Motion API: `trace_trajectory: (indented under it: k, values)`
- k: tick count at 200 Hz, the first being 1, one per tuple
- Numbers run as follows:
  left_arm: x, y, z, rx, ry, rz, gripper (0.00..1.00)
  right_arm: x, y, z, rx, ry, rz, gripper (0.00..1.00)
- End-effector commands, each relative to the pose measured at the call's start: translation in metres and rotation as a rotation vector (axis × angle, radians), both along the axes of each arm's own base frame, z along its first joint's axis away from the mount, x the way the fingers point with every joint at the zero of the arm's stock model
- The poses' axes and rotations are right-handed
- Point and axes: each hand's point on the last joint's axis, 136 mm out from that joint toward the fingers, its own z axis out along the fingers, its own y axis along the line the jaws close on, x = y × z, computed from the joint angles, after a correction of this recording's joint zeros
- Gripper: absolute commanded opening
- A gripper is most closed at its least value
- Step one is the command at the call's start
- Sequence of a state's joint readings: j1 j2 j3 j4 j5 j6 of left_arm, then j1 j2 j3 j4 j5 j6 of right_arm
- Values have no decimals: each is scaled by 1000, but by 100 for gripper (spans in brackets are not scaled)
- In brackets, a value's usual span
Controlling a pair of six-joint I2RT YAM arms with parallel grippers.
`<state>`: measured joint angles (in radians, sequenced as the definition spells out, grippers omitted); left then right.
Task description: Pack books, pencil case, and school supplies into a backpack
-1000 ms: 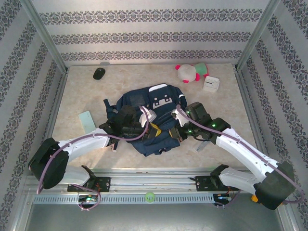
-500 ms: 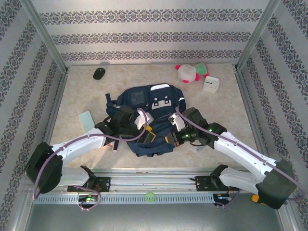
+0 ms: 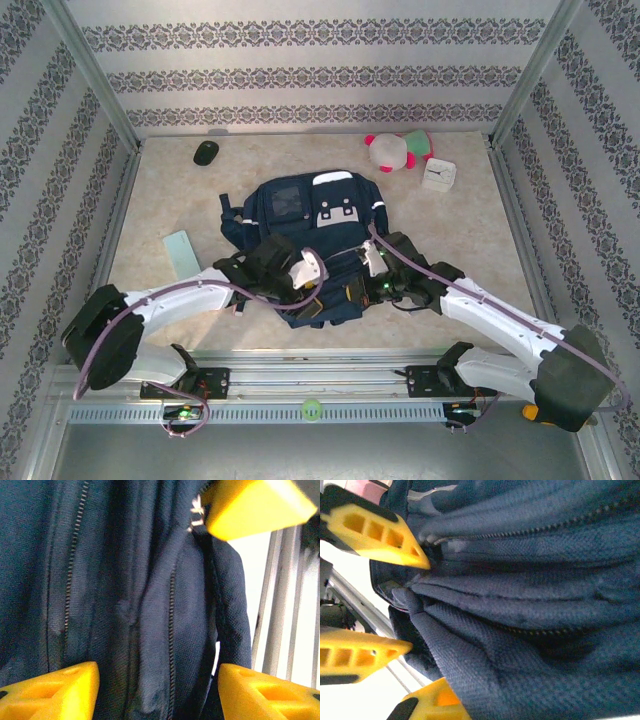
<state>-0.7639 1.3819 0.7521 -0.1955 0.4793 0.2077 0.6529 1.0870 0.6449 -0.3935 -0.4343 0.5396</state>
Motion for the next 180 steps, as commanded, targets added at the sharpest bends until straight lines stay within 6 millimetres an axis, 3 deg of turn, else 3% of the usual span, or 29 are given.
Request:
trace_trajectory:
  k: [1,8,22,39,65,98,134,180]
  values:
    - [5,10,-24,129,-46,-4,58,6,14,26,113,-67,-4,2]
    - [8,8,-23,130,-58,2,48,5,15,28,124,-66,1,2]
    - [17,6,-21,121,-75,43,19,5,13,26,113,-54,-9,2]
    - [22,5,-14,93,-84,86,5,7,-3,10,14,-31,-67,7]
    - [21,-1,-5,22,-46,136,3,5,-19,-8,-140,-15,-96,12]
    - [22,-3,-1,-41,-32,188,3,9,-25,-10,-226,-59,-159,17]
    - [23,-4,0,-41,-29,191,0,3,-5,-1,-153,-88,-120,25]
    - [21,-3,1,-36,-27,181,0,-7,-8,-4,-99,-22,-158,39]
